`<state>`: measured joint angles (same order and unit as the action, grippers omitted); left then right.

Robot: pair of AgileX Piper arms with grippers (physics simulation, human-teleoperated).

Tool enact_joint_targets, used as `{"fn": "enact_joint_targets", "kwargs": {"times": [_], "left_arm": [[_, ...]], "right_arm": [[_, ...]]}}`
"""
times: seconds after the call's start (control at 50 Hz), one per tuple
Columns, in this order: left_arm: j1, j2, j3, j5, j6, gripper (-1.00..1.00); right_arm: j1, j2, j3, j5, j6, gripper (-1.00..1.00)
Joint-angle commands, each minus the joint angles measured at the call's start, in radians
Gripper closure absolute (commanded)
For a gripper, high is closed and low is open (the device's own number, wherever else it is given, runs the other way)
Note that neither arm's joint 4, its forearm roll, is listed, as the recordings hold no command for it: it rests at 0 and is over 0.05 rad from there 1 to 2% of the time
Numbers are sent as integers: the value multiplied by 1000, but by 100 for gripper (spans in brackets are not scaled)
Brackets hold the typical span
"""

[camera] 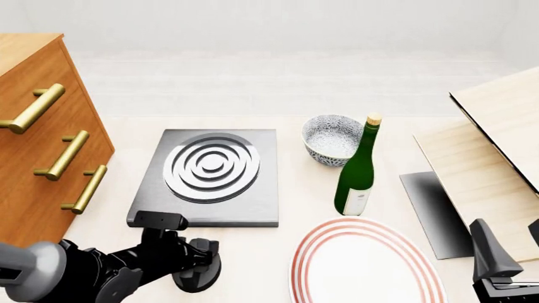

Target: Turn on the stove.

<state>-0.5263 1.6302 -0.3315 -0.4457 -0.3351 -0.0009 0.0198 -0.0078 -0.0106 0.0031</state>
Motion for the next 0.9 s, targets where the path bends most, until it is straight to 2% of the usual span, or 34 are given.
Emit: {"fn": "enact_joint_targets", "kwargs": {"times": [0.02, 0.4, 0.9], "left_arm": [[70, 37, 49, -20, 12, -100], [239, -70, 102, 9, 81, -100], [391, -234, 147, 88, 159, -100]], "right_arm": [[0, 0, 0, 0, 0, -100], [0, 0, 0, 0, 0, -100], [0, 0, 0, 0, 0, -100]]}}
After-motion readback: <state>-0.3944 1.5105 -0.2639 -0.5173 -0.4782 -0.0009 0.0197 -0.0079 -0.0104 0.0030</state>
